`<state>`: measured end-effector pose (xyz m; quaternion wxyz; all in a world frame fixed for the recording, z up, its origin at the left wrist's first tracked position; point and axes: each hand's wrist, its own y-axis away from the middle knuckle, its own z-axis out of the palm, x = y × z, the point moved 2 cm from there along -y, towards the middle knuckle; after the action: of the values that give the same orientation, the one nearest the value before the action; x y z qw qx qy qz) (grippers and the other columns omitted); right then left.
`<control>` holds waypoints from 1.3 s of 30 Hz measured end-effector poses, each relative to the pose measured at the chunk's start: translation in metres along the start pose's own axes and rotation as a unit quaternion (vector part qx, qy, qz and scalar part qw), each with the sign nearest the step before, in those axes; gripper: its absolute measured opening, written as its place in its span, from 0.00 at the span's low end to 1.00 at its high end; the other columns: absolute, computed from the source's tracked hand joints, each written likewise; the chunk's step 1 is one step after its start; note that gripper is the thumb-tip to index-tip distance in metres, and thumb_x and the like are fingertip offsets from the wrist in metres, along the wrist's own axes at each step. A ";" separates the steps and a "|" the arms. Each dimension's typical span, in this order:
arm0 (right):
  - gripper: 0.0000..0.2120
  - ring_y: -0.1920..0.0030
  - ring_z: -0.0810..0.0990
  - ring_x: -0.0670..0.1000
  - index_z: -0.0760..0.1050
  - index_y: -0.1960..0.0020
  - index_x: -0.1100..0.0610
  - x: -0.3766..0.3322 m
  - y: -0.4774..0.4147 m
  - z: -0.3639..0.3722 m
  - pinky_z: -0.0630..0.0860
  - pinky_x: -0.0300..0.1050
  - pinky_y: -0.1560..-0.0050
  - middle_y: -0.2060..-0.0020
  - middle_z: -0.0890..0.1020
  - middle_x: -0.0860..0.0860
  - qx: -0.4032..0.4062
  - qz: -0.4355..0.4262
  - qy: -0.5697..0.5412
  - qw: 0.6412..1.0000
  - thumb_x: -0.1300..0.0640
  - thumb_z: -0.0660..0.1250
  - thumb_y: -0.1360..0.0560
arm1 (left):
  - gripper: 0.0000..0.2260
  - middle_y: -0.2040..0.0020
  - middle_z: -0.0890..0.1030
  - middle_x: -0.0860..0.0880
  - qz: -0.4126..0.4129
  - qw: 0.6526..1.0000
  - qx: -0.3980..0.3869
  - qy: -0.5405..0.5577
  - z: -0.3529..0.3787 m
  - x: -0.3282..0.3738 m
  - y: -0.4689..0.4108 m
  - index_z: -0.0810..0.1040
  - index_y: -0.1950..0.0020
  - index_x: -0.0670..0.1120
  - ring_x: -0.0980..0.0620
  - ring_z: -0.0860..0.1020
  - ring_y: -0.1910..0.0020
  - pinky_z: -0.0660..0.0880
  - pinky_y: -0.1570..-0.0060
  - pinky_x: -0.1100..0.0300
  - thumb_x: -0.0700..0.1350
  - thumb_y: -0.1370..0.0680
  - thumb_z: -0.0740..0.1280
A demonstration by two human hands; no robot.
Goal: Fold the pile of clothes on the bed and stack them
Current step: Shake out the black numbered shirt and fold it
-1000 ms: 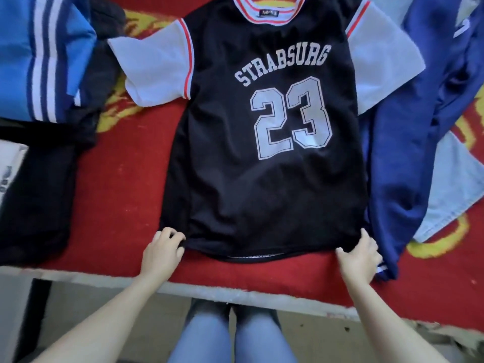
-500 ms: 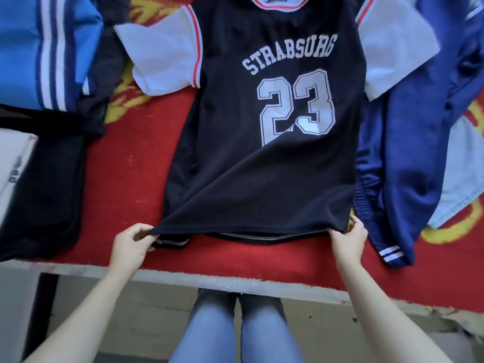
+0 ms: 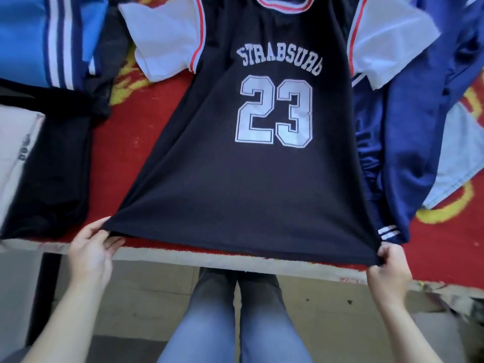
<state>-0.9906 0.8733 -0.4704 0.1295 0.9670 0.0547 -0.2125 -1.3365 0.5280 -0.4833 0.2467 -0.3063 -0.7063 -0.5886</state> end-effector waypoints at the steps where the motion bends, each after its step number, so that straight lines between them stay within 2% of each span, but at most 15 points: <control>1: 0.12 0.55 0.76 0.63 0.68 0.56 0.59 0.005 0.006 -0.002 0.60 0.44 0.60 0.58 0.76 0.61 -0.023 0.016 -0.002 1.000 0.73 0.57 0.34 | 0.25 0.71 0.82 0.56 -0.022 1.000 -0.002 0.014 -0.005 -0.004 0.001 0.82 0.66 0.48 0.59 0.80 0.73 0.77 0.69 0.68 0.31 0.20 0.51; 4: 0.26 0.55 0.75 0.59 0.67 0.40 0.61 0.011 0.014 0.002 0.63 0.45 0.57 0.52 0.76 0.58 -0.097 0.081 -0.015 0.992 0.79 0.58 0.34 | 0.30 0.71 0.82 0.55 -0.063 0.998 0.012 0.013 -0.013 -0.019 0.006 0.83 0.68 0.52 0.58 0.80 0.74 0.76 0.72 0.68 0.31 0.20 0.49; 8: 0.27 0.61 0.76 0.57 0.64 0.33 0.56 0.012 0.013 0.021 0.67 0.48 0.57 0.46 0.73 0.56 -0.124 0.123 -0.030 0.984 0.73 0.59 0.30 | 0.18 0.71 0.82 0.56 -0.063 0.997 0.003 -0.041 -0.005 -0.029 0.011 0.76 0.53 0.48 0.59 0.80 0.72 0.76 0.70 0.70 0.30 0.20 0.50; 12: 0.30 0.40 0.72 0.63 0.65 0.30 0.56 0.007 0.012 0.038 0.72 0.56 0.47 0.35 0.67 0.62 -0.135 0.001 0.154 0.979 0.64 0.69 0.30 | 0.17 0.70 0.82 0.58 -0.047 0.998 -0.011 -0.051 0.002 -0.026 0.013 0.72 0.41 0.46 0.59 0.80 0.71 0.76 0.70 0.71 0.30 0.20 0.51; 15: 0.19 0.50 0.75 0.67 0.77 0.43 0.62 0.005 0.011 0.046 0.74 0.56 0.60 0.46 0.75 0.66 -0.096 -0.101 0.179 0.974 0.70 0.68 0.33 | 0.16 0.70 0.82 0.57 -0.050 0.997 -0.008 -0.063 0.001 -0.028 0.013 0.76 0.49 0.46 0.60 0.80 0.71 0.75 0.70 0.71 0.30 0.20 0.53; 17: 0.11 0.60 0.77 0.67 0.78 0.52 0.66 0.006 0.008 0.042 0.70 0.51 0.68 0.57 0.77 0.65 -0.060 -0.109 0.162 0.979 0.73 0.64 0.34 | 0.19 0.71 0.82 0.56 -0.054 0.997 -0.002 -0.055 -0.002 -0.028 0.013 0.79 0.55 0.48 0.60 0.81 0.71 0.76 0.69 0.71 0.30 0.20 0.53; 21: 0.10 0.61 0.76 0.66 0.76 0.52 0.69 0.030 0.006 0.019 0.64 0.46 0.64 0.53 0.75 0.66 -0.024 0.001 0.091 0.996 0.74 0.61 0.31 | 0.30 0.71 0.82 0.53 -0.052 0.998 0.017 -0.009 -0.015 -0.023 0.014 0.84 0.71 0.51 0.58 0.82 0.69 0.79 0.63 0.68 0.29 0.21 0.52; 25: 0.11 0.62 0.76 0.66 0.76 0.54 0.67 0.067 0.023 0.006 0.66 0.47 0.68 0.54 0.76 0.65 -0.076 -0.025 0.184 0.980 0.75 0.64 0.35 | 0.29 0.66 0.83 0.46 -0.041 0.994 0.039 -0.094 -0.028 -0.032 0.021 0.84 0.70 0.48 0.60 0.81 0.71 0.78 0.65 0.70 0.27 0.21 0.52; 27: 0.13 0.53 0.76 0.63 0.76 0.51 0.64 0.077 0.026 0.012 0.69 0.49 0.64 0.50 0.76 0.62 -0.159 -0.004 0.227 0.961 0.73 0.64 0.33 | 0.20 0.53 0.79 0.39 -0.047 0.974 0.059 -0.213 -0.029 -0.042 0.026 0.83 0.53 0.38 0.57 0.80 0.73 0.75 0.70 0.73 0.26 0.22 0.52; 29: 0.14 0.43 0.73 0.63 0.77 0.48 0.63 0.075 0.022 0.020 0.72 0.53 0.52 0.43 0.74 0.62 -0.216 -0.015 0.251 0.943 0.69 0.67 0.33 | 0.17 0.47 0.78 0.36 -0.041 0.941 0.051 -0.331 -0.025 -0.048 0.024 0.78 0.43 0.34 0.49 0.76 0.71 0.73 0.74 0.71 0.26 0.24 0.53; 30: 0.15 0.39 0.70 0.64 0.77 0.47 0.63 0.071 0.018 0.025 0.70 0.55 0.45 0.39 0.72 0.64 -0.237 -0.034 0.253 0.937 0.68 0.69 0.34 | 0.16 0.48 0.78 0.35 -0.030 0.914 0.039 -0.404 -0.020 -0.048 0.022 0.78 0.43 0.35 0.44 0.74 0.67 0.73 0.71 0.66 0.28 0.24 0.55; 32: 0.18 0.32 0.64 0.64 0.77 0.46 0.62 0.057 0.007 0.031 0.64 0.57 0.37 0.32 0.66 0.64 -0.257 -0.073 0.261 0.928 0.63 0.71 0.35 | 0.13 0.42 0.77 0.35 0.010 0.851 0.024 -0.524 -0.004 -0.042 0.016 0.81 0.47 0.38 0.38 0.74 0.50 0.72 0.49 0.57 0.31 0.26 0.59; 34: 0.21 0.27 0.56 0.61 0.77 0.44 0.58 0.036 -0.006 0.031 0.58 0.56 0.33 0.27 0.59 0.61 -0.262 -0.112 0.265 0.921 0.52 0.67 0.35 | 0.13 0.35 0.71 0.36 0.051 0.816 0.031 -0.575 0.017 -0.031 0.013 0.82 0.47 0.40 0.38 0.68 0.37 0.62 0.35 0.52 0.34 0.26 0.61; 37: 0.38 0.25 0.48 0.58 0.75 0.39 0.51 0.007 -0.027 0.033 0.52 0.54 0.29 0.24 0.52 0.57 -0.291 -0.201 0.277 0.893 0.34 0.49 0.41 | 0.12 0.32 0.67 0.41 0.099 0.801 0.043 -0.588 0.055 -0.008 0.009 0.80 0.45 0.44 0.39 0.63 0.34 0.62 0.36 0.49 0.39 0.24 0.61; 39: 0.47 0.24 0.47 0.57 0.74 0.37 0.49 -0.008 -0.042 0.035 0.51 0.55 0.28 0.24 0.51 0.56 -0.321 -0.240 0.289 0.869 0.24 0.45 0.44 | 0.11 0.31 0.66 0.42 0.133 0.800 0.031 -0.584 0.083 0.006 0.004 0.79 0.44 0.44 0.40 0.62 0.33 0.63 0.36 0.49 0.41 0.24 0.61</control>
<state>-1.0187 0.9037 -0.5077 0.3560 0.8474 0.3856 0.0808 -1.3370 0.6105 -0.4921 -0.1276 -0.6755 -0.6865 -0.2371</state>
